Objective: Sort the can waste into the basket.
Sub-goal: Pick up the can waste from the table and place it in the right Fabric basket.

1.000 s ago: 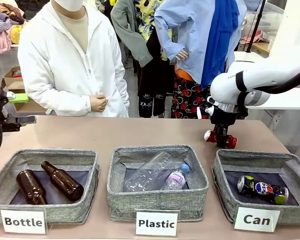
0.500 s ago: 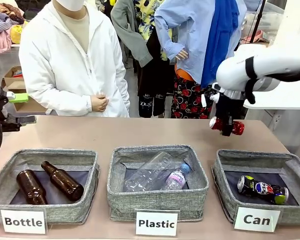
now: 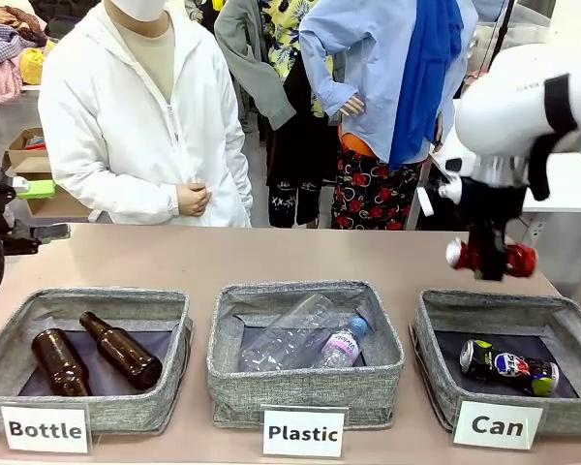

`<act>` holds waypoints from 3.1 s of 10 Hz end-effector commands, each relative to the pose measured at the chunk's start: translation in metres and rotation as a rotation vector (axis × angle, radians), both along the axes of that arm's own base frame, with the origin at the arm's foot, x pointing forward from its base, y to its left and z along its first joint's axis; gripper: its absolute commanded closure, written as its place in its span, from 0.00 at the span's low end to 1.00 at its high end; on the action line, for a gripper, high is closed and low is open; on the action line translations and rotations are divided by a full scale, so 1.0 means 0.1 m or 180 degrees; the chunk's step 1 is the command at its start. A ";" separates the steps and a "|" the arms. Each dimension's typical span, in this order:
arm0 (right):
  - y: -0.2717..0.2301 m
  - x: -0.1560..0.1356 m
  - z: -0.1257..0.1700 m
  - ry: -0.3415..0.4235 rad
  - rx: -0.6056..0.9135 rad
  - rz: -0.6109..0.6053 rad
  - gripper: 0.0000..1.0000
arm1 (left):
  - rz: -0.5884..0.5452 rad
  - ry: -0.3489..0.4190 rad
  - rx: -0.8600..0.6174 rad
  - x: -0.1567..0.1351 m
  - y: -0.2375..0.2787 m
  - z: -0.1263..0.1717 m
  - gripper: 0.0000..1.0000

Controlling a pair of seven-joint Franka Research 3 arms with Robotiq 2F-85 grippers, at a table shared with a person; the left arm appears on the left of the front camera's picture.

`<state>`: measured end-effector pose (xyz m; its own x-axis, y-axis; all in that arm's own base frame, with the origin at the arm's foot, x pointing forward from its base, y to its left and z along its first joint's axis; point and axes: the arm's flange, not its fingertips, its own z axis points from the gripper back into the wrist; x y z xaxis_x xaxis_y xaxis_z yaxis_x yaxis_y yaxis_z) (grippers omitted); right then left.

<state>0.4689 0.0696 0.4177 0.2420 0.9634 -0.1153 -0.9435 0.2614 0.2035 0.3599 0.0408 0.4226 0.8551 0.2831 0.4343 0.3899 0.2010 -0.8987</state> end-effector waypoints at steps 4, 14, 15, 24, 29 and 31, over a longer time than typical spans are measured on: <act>-0.39 -0.43 -0.55 -0.0195 -0.0141 0.0766 1.00 | 0.0023 0.0021 -0.0027 -0.04 0.00 0.03 0.00; -0.41 -0.45 -0.54 -0.0066 -0.0095 0.0608 0.00 | 0.0023 0.0021 -0.0027 -0.04 0.00 0.03 0.00; -0.40 -0.44 -0.52 -0.0059 -0.0060 0.0567 0.00 | 0.0023 0.0021 -0.0027 -0.04 0.00 0.03 0.00; -0.32 0.08 0.20 0.0514 0.3935 -0.2212 0.00 | 0.0023 0.0021 -0.0027 -0.04 0.00 0.03 0.00; -0.59 0.24 0.14 0.1193 0.5003 -0.2677 0.00 | 0.0023 0.0021 -0.0027 -0.04 0.00 0.03 0.00; -0.61 0.25 0.13 0.1225 0.4227 -0.2340 0.00 | 0.0023 0.0021 -0.0027 -0.04 0.00 0.03 0.00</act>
<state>0.4958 0.0034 0.4251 0.8596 0.0233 0.5104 -0.5108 0.0188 0.8595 0.3599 0.0410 0.4225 0.8551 0.2835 0.4340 0.3895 0.2012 -0.8988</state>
